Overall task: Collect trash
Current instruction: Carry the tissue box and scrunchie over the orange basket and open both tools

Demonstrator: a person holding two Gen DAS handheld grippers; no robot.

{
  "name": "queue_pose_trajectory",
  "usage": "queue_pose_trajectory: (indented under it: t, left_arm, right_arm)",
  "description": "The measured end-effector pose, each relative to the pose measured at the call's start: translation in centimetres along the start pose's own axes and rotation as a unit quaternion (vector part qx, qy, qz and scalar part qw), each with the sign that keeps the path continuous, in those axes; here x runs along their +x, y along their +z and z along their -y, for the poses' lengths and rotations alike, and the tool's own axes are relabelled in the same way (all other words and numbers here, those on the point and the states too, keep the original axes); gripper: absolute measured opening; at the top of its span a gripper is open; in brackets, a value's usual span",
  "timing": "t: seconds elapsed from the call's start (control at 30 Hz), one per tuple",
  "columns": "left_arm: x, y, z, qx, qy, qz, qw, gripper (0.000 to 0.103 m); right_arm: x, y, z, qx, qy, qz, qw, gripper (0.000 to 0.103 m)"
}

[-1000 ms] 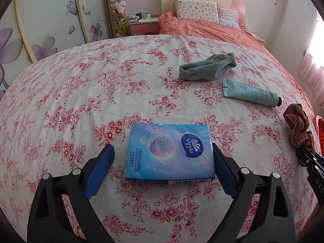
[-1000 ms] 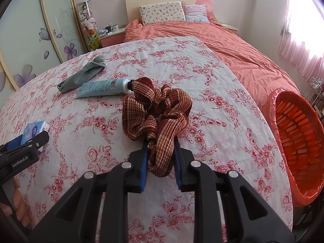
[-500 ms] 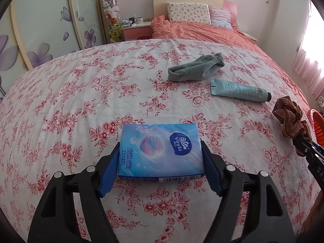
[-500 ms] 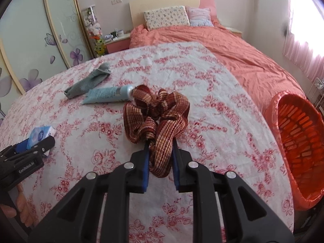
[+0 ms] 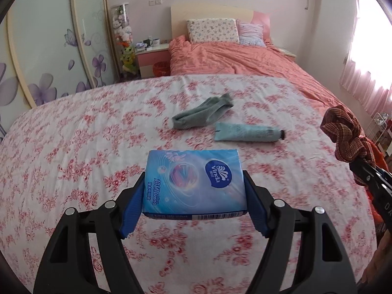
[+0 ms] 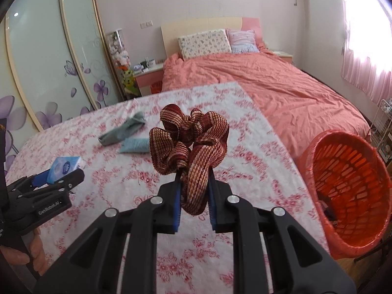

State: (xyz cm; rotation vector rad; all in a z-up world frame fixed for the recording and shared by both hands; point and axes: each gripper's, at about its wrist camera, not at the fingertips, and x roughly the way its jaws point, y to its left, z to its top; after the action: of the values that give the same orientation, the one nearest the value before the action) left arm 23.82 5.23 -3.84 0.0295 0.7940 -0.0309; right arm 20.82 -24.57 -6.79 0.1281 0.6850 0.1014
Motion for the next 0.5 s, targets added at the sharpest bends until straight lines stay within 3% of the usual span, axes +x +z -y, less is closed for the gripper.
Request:
queue_pose_trajectory:
  t: [0.5]
  left_arm:
    - [-5.5,0.5,8.0,0.048,-0.089,0.044,0.9939,0.073]
  right_arm:
    - [-8.0,-0.3,5.8,0.047,-0.03,0.065,0.996,0.018]
